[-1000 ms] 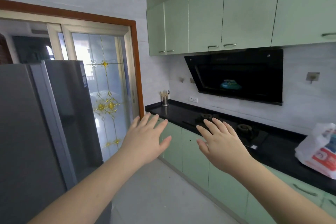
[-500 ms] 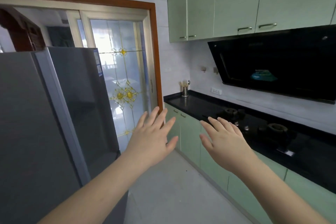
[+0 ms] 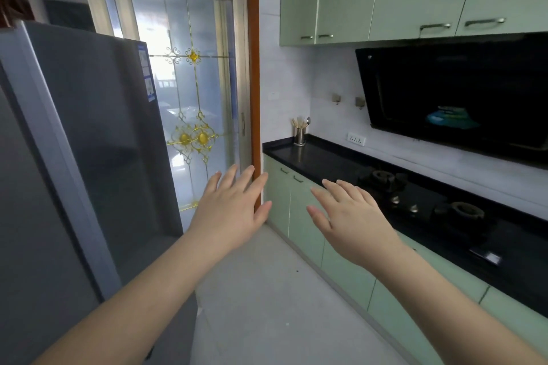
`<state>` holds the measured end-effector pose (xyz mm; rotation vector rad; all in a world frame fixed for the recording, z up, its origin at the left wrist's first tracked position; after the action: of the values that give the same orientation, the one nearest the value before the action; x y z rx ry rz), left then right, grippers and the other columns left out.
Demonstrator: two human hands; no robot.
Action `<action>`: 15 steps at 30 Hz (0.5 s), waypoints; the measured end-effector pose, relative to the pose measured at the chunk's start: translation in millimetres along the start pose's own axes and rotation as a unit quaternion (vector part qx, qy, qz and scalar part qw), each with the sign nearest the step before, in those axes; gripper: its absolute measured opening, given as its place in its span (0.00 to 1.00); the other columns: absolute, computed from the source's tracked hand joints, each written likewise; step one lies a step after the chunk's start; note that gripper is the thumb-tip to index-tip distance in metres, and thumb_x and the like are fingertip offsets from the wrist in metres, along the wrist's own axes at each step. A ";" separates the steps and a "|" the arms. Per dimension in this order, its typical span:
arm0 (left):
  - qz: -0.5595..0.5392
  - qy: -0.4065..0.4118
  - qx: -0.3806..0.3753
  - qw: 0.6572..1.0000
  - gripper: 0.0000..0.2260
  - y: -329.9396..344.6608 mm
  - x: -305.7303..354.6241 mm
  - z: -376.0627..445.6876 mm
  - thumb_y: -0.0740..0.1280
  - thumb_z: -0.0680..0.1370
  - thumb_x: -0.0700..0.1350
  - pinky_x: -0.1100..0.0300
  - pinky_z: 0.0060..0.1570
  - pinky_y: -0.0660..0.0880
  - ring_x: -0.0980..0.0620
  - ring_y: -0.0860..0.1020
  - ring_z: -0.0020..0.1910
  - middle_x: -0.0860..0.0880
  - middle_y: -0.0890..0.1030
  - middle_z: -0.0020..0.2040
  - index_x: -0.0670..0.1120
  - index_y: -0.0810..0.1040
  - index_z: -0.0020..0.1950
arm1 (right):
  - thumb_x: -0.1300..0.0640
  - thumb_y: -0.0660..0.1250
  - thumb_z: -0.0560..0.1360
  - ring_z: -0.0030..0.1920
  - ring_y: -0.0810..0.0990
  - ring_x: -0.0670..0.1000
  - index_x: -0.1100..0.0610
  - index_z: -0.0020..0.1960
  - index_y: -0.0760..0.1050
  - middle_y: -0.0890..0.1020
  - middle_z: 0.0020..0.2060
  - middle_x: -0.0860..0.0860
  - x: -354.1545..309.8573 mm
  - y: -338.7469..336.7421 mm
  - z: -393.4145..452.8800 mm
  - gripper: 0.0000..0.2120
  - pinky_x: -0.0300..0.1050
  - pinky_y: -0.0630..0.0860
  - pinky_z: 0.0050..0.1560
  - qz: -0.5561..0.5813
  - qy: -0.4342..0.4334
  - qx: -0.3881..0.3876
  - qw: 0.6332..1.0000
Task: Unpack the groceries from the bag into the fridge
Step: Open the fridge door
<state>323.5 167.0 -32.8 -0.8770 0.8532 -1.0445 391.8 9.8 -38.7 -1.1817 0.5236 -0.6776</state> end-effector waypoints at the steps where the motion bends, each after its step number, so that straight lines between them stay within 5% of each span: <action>1: -0.007 0.000 -0.001 1.000 0.36 5.3 -3.2 5.6 0.34 0.73 0.63 0.45 0.73 0.52 0.44 0.54 0.77 0.48 0.59 0.78 0.53 0.55 0.78 | 0.41 0.44 0.82 0.77 0.51 0.51 0.46 0.77 0.54 0.56 0.77 0.48 1.3 6.0 5.8 0.25 0.50 0.47 0.76 0.001 0.003 -0.004 1.000; 7: -0.019 0.014 -0.019 1.000 0.34 44.8 -11.3 39.4 0.38 0.75 0.63 0.44 0.72 0.55 0.43 0.58 0.76 0.47 0.63 0.76 0.53 0.62 0.76 | 0.43 0.43 0.82 0.77 0.53 0.51 0.47 0.78 0.51 0.57 0.77 0.48 11.5 33.5 47.4 0.26 0.49 0.48 0.75 -0.002 0.008 0.000 1.000; 11: -0.002 0.003 -0.037 0.999 0.31 73.8 -11.4 66.1 0.42 0.77 0.62 0.42 0.70 0.60 0.41 0.64 0.73 0.46 0.69 0.73 0.52 0.68 0.73 | 0.40 0.34 0.74 0.75 0.60 0.54 0.49 0.76 0.59 0.64 0.75 0.51 20.1 62.0 70.7 0.35 0.52 0.55 0.73 0.000 -0.010 -0.001 1.000; 15: 0.019 0.005 -0.057 0.998 0.32 101.9 -5.1 92.0 0.40 0.76 0.61 0.43 0.72 0.57 0.41 0.61 0.74 0.45 0.66 0.75 0.52 0.65 0.75 | 0.42 0.40 0.78 0.75 0.60 0.54 0.49 0.76 0.59 0.63 0.75 0.52 41.7 96.3 102.7 0.29 0.52 0.55 0.73 0.004 -0.022 -0.012 1.000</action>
<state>440.2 215.0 -87.1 -0.9486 0.9413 -0.9759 511.1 68.9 -100.3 -1.2141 0.4994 -0.6389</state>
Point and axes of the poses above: each hand's wrist, its own z-axis towards the middle knuckle, its own y-axis out of the palm, x = y × z, the point moved 9 cm from there along z, towards the middle knuckle
